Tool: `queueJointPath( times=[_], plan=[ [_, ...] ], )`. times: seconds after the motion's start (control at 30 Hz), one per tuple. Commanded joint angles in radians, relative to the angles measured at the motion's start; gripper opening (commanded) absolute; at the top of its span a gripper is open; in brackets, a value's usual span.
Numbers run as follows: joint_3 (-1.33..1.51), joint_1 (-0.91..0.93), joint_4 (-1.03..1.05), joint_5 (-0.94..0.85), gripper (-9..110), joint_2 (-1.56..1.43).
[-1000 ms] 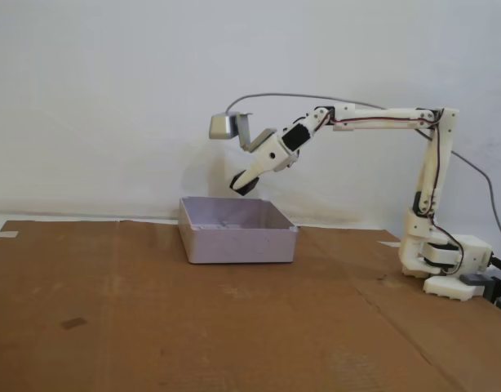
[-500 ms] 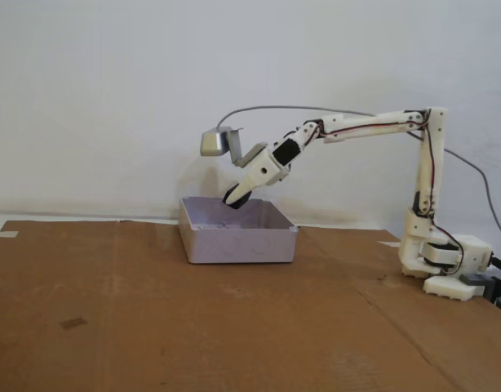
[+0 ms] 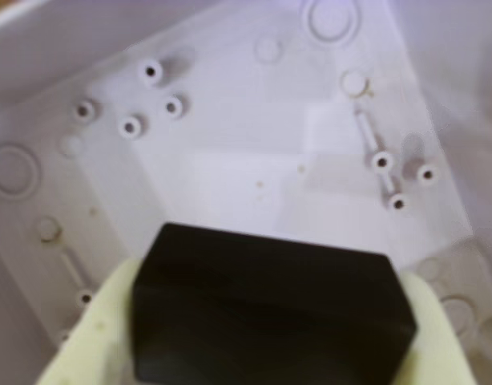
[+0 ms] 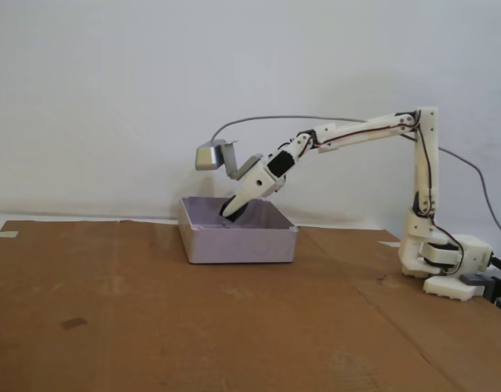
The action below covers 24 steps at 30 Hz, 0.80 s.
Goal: Grasp a block and put it in the box.
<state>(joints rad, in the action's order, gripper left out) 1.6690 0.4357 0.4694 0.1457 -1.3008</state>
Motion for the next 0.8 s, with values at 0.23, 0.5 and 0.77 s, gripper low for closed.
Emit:
queueJointPath(
  times=[0.23,0.5,0.77],
  plan=[
    [-0.038,0.005,-0.049,-0.009,21,0.005],
    [-0.037,0.005,-0.049,-0.009,21,0.031],
    [-0.035,0.005,-0.049,-0.009,22,0.034]
  ],
)
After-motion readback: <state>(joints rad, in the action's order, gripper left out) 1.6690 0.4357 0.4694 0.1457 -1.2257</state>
